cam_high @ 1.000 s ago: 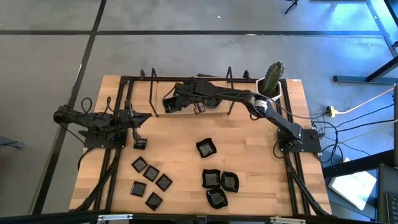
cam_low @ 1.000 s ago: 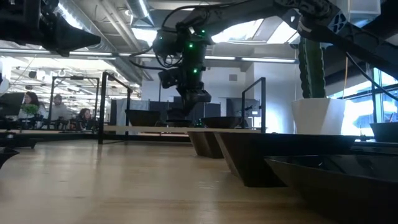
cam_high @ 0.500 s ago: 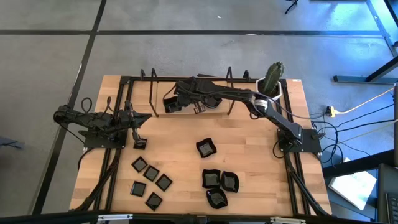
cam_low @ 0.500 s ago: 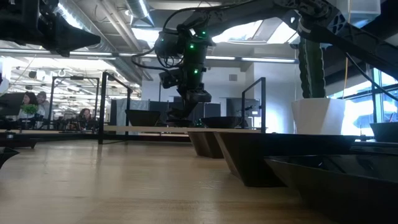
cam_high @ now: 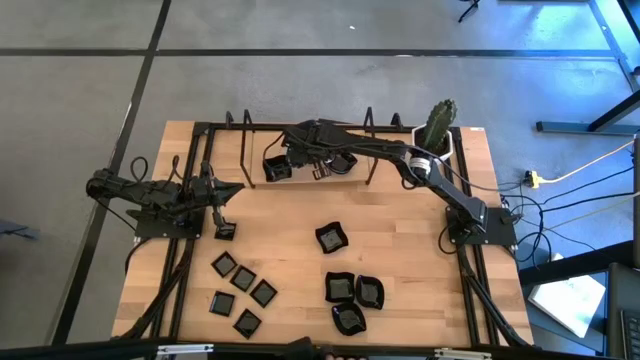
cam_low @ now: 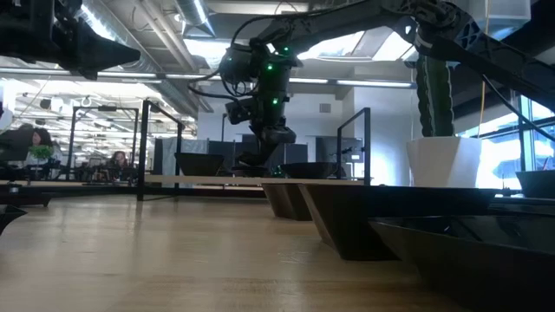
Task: Pick & Place Mini shaped plates
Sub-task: Stack the square plate on top of the square plate on the shelf
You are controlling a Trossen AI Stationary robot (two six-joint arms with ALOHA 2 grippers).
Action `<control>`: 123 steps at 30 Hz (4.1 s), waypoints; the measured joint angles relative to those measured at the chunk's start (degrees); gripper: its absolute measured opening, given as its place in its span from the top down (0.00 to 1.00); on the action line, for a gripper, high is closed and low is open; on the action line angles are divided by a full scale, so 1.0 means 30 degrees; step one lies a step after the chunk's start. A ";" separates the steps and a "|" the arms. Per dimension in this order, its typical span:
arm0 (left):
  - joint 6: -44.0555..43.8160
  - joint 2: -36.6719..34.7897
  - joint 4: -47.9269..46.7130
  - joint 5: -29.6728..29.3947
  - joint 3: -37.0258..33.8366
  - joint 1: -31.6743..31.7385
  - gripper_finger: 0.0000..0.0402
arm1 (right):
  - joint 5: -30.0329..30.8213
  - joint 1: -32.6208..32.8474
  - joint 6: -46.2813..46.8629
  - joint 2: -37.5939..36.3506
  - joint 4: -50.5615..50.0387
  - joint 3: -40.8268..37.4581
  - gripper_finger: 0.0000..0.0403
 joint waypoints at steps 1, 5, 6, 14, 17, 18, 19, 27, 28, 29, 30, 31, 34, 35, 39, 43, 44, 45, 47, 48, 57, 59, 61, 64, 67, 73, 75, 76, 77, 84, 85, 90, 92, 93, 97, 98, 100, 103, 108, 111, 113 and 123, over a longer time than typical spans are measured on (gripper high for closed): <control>-0.0036 0.0000 0.0000 0.0000 0.0000 0.0000 0.98 | 0.0000 -0.0026 -0.0006 -0.0001 0.0000 0.0000 0.94; -0.0056 0.0000 -0.0072 0.0015 0.0000 0.0000 0.99 | 0.0004 -0.0061 0.0066 -0.0007 0.0007 0.0000 0.90; -0.0056 0.0000 -0.0073 0.0020 0.0000 0.0000 0.99 | 0.0007 -0.0061 0.0066 -0.0007 0.0007 0.0000 0.89; -0.0092 0.0000 -0.0073 0.0022 0.0000 0.0000 0.98 | 0.0050 -0.0058 0.0300 -0.0007 0.0044 0.0000 0.84; -0.0092 0.0000 -0.0073 0.0022 0.0000 0.0000 0.99 | 0.0921 0.0074 0.0429 -0.0016 -0.0242 0.0000 0.82; -0.0092 -0.0001 -0.0073 0.0022 0.0000 0.0000 0.99 | 0.1392 0.0154 0.0403 -0.0036 -0.0561 0.0000 0.82; -0.0092 0.0000 -0.0073 0.0022 0.0000 0.0000 0.99 | 0.1916 0.0239 0.0285 -0.0036 -0.0897 0.0000 0.82; -0.0121 0.0000 -0.0073 0.0022 0.0000 0.0000 0.97 | 0.4680 0.0933 0.0058 -0.0073 -0.2304 0.0086 0.80; -0.0140 0.0000 -0.0073 0.0022 0.0000 0.0000 0.97 | 0.4987 0.1003 0.0058 -0.0080 -0.2620 0.0234 0.80; -0.0158 0.0000 -0.0083 0.0022 0.0000 0.0000 0.97 | 0.5116 0.1103 0.0090 -0.0108 -0.2777 0.0422 0.80; -0.0162 0.0000 -0.0140 0.0020 0.0000 0.0000 0.97 | 0.5115 0.1187 0.0227 -0.0239 -0.2679 0.0466 0.80; -0.0161 0.0000 -0.0200 0.0015 0.0000 0.0000 0.98 | 0.4964 0.1272 0.0314 -0.0578 -0.2609 0.0398 0.80; -0.0068 -0.0001 -0.0240 0.0015 0.0000 0.0000 0.98 | 0.1495 0.1484 0.0916 -0.1805 -0.2527 0.0431 0.82; -0.0034 0.0000 -0.0240 0.0015 0.0000 0.0000 0.99 | -0.0578 0.1498 0.1245 -0.2406 -0.2270 0.0335 0.83; -0.0024 -0.0003 -0.0228 0.0001 0.0000 0.0000 0.98 | -0.9121 0.0958 0.2804 -0.5273 -0.0886 0.0423 0.91; -0.0165 -0.0004 -0.0275 -0.0036 0.0000 0.0000 0.97 | -1.5570 0.0591 0.4501 -0.8356 -0.0049 0.0437 0.99; -0.0165 -0.0007 -0.0353 -0.0036 0.0000 0.0000 0.98 | -1.5976 0.0703 0.4988 -0.9062 0.0107 0.0437 0.98; -0.0173 -0.0007 -0.0429 -0.0037 0.0000 0.0000 0.98 | -1.6010 0.0890 0.5435 -0.9865 0.0307 0.0437 0.98; -0.0179 0.0000 -0.0578 -0.0038 0.0000 0.0000 0.98 | -1.5904 0.1283 0.6227 -1.1408 0.0604 0.0437 0.98; -0.0179 0.0000 -0.0578 -0.0037 0.0000 0.0000 0.99 | -1.5667 0.1491 0.6681 -1.2211 0.0918 0.0437 0.99; -0.0216 0.0000 -0.0568 -0.0029 0.0000 0.0000 0.98 | -0.8333 0.5820 0.9536 -2.0298 0.2597 -0.2573 0.99; -0.0225 -0.0002 -0.0568 -0.0029 0.0000 0.0000 0.97 | -0.5980 0.7277 1.0167 -2.2165 0.3523 -0.4903 0.99; -0.0230 -0.0007 -0.0568 -0.0028 0.0000 0.0000 0.98 | -0.4575 0.8353 1.0664 -2.4016 0.4137 -0.7600 0.99; -0.0230 0.0000 -0.0568 -0.0022 0.0000 0.0000 0.98 | -0.2373 0.9452 1.1319 -2.6828 0.5659 -1.2211 0.99; -0.0367 0.0000 -0.0530 -0.0029 0.0000 0.0000 0.99 | -0.1251 0.9992 1.1286 -2.9847 0.7921 -1.7192 0.99; -0.0500 -0.0002 -0.0525 -0.0136 0.0000 0.0000 0.98 | -0.1676 1.0092 1.0098 -3.5730 1.5242 -2.6884 0.99; -0.0522 0.0000 -0.0525 -0.0361 0.0000 0.0000 0.98 | -0.1440 1.0071 0.9793 -3.7423 1.7364 -2.9546 0.99; -0.0522 0.0000 -0.0520 -0.0440 0.0000 0.0000 0.98 | -0.1322 1.0065 0.9634 -3.8190 1.8070 -3.0574 0.99; -0.0522 0.0000 -0.0521 -0.0503 0.0000 0.0000 0.98 | -0.1311 1.0059 0.9498 -3.9037 1.8751 -3.1532 0.99; -0.0681 0.0000 -0.0517 -0.0546 0.0000 0.0000 0.99 | -0.3923 1.0059 0.9304 -4.3100 2.0980 -3.6273 0.99; -0.0682 0.0000 -0.0517 -0.0546 0.0000 0.0000 0.98 | -0.4299 1.0059 0.9287 -4.3475 2.1124 -3.6764 0.99; -0.0684 0.0000 -0.0517 -0.0548 0.0000 0.0000 0.98 | -0.4605 1.0059 0.7944 -4.4467 2.2370 -3.9260 0.99; -0.0689 0.0000 -0.0524 -0.0546 0.0000 0.0000 0.99 | -0.4631 1.0051 0.7382 -4.4472 2.3408 -4.0222 0.99; -0.0689 0.0000 -0.0531 -0.0546 0.0000 0.0000 0.99 | -0.4628 1.0051 0.7359 -4.4457 2.3993 -4.0660 0.99; -0.0689 0.0000 -0.0568 -0.0532 0.0000 0.0000 0.99 | -0.4644 1.0051 0.7572 -4.4472 2.6403 -4.2061 0.99; -0.0713 0.0000 -0.0576 -0.0529 0.0000 0.0000 0.98 | -0.4652 1.0051 0.7685 -4.4472 2.6835 -4.2341 0.99; -0.1281 0.0000 -0.0568 -0.0245 0.0000 0.0000 0.98 | -0.4648 1.0051 0.7733 -4.4472 2.7234 -4.2796 0.99; -0.1884 0.0000 -0.0568 0.0841 0.0000 0.0000 0.99 | -0.4642 1.0051 0.7501 -4.4457 2.7328 -4.2832 0.99; -0.3512 0.0000 -0.0495 0.2937 0.0000 0.0000 0.99 | -0.4663 1.0051 0.7417 -4.4472 2.7387 -4.2789 0.99; -0.3837 0.0006 -0.0504 0.6415 0.0058 -0.0013 0.99 | -0.4625 1.0051 0.6936 -4.4457 2.7363 -4.2741 0.99; -0.4036 0.0103 -0.0059 0.7763 0.0456 -0.0036 0.99 | -0.4622 1.0051 0.6189 -4.4457 2.7457 -4.2501 0.99; -0.6596 0.7407 -0.5723 0.5579 0.9065 -0.0058 0.99 | -0.4619 1.0048 0.4729 -4.4472 2.7518 -4.1331 0.99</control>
